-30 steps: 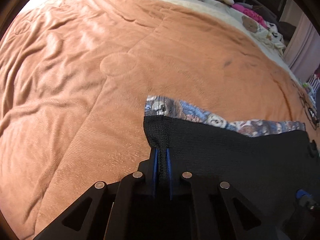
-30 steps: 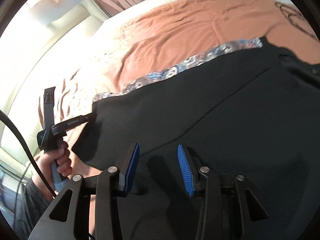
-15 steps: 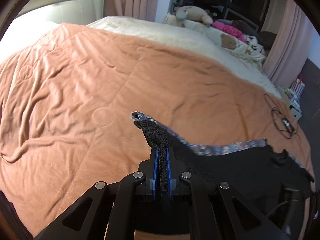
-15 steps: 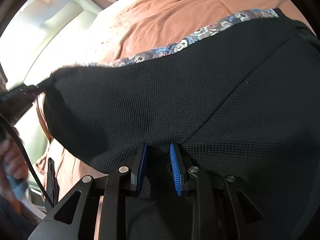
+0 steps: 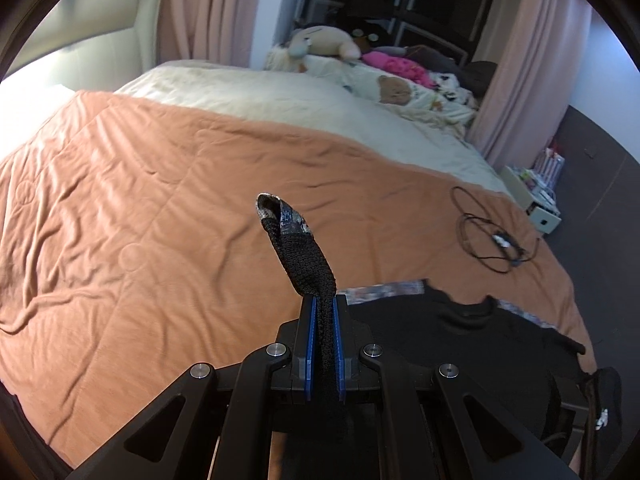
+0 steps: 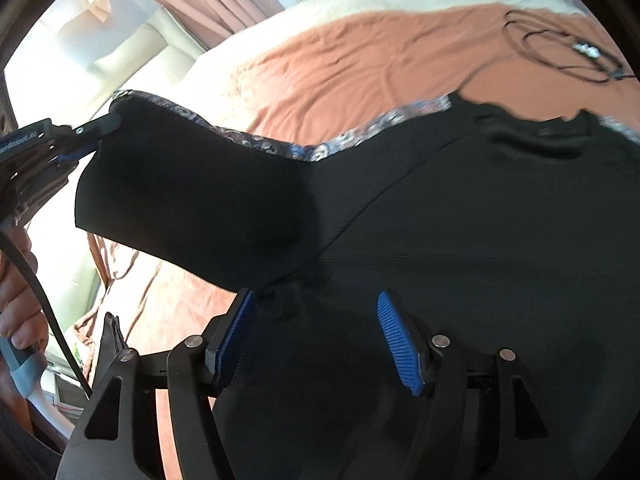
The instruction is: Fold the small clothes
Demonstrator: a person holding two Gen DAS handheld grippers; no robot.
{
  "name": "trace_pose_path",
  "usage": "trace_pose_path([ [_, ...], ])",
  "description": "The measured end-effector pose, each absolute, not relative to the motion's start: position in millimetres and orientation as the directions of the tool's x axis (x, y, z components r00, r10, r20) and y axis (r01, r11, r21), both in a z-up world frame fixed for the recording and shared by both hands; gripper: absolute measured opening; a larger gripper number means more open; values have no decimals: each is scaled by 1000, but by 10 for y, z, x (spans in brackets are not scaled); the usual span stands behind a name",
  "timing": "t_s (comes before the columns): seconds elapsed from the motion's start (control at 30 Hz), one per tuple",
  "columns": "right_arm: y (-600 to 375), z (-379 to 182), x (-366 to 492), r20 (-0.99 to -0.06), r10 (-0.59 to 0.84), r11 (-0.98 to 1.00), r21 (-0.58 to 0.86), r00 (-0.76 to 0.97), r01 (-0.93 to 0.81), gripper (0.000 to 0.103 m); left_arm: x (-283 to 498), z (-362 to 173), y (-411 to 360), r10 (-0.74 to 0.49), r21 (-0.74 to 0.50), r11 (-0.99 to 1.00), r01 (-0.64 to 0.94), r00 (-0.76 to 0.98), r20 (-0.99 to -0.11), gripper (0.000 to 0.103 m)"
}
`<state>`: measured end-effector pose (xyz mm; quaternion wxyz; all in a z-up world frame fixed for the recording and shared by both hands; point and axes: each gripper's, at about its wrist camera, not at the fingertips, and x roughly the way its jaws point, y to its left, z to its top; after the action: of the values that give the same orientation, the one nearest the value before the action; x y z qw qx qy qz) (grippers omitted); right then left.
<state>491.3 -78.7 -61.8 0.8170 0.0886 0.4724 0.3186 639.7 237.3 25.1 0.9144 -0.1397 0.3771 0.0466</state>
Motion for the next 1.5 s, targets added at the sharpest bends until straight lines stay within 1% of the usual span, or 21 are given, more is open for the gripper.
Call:
trace_pose_path([
  [0.07,-970,-539,4852,-707,605,783,447,366,-432,65,6414,313,2234,-27,-217,960,-178,710,-703,8],
  [0.13,-1142,-432,4818,-699,601,789,441,388,-428,72,6440,351,2079,-35,-214,962,-168,704,-709,8],
  [0.17,-1211,-389,4812,-697,593,796,432,403,-424,73,6457,365,1994,-40,-214,963,-162,702,-711,8],
  [0.37,-1507,-252,4831,-685,585,805,426,434,-413,74,6571,311,1593,-85,-234,964,-126,690,-719,8],
  [0.63,-1954,-388,5026,-679,581,812,443,449,-381,74,6802,28,1161,-131,-244,966,-87,650,-749,8],
  [0.7,-2074,-433,5089,-681,571,819,439,458,-369,74,6862,-63,1073,-165,-267,961,-67,635,-755,8],
  [0.73,-2112,-458,5119,-683,564,824,436,464,-360,74,6888,-110,1023,-202,-289,956,-39,625,-754,9],
  [0.77,-2136,-495,5158,-686,555,831,432,470,-350,74,6914,-165,960,-239,-305,952,-5,608,-757,13],
  [0.8,-2170,-553,5214,-691,547,837,431,474,-337,74,6929,-209,924,-255,-307,952,15,594,-763,28],
  [0.83,-2191,-595,5245,-688,554,832,443,468,-335,74,6947,-257,881,-261,-298,954,32,578,-773,39],
  [0.87,-2200,-671,5311,-694,550,835,444,463,-326,74,6951,-277,865,-251,-284,958,35,576,-778,62],
  [0.9,-2231,-689,5306,-698,547,837,443,462,-322,75,6939,-288,866,-230,-261,965,33,586,-777,74],
  [0.93,-2260,-731,5330,-700,546,838,444,461,-317,79,6925,-294,882,-212,-243,970,31,602,-770,75],
  [0.97,-2271,-769,5360,-700,547,837,448,459,-315,80,6913,-313,931,-204,-238,971,25,609,-767,75],
  [1.07,-2281,-894,5438,-706,550,835,457,446,-306,80,6898,-422,1136,-174,-232,972,-21,595,-784,75],
  [1.17,-2301,-941,5461,-704,560,828,464,437,-316,80,6843,-551,1361,-94,-166,983,-73,579,-810,75],
  [1.23,-2268,-972,5472,-702,568,822,466,429,-327,80,6789,-660,1532,-67,-147,984,-96,569,-820,73],
  [1.3,-2209,-1010,5481,-696,586,809,481,414,-337,80,6763,-755,1676,-47,-134,984,-116,557,-829,67],
  [1.37,-2148,-1042,5498,-696,594,803,484,404,-347,80,6760,-867,1820,-32,-128,982,-141,540,-841,64],
  [1.5,-2015,-1125,5602,-699,589,806,473,407,-355,80,6804,-1055,2013,-22,-126,978,-165,521,-853,63],
])
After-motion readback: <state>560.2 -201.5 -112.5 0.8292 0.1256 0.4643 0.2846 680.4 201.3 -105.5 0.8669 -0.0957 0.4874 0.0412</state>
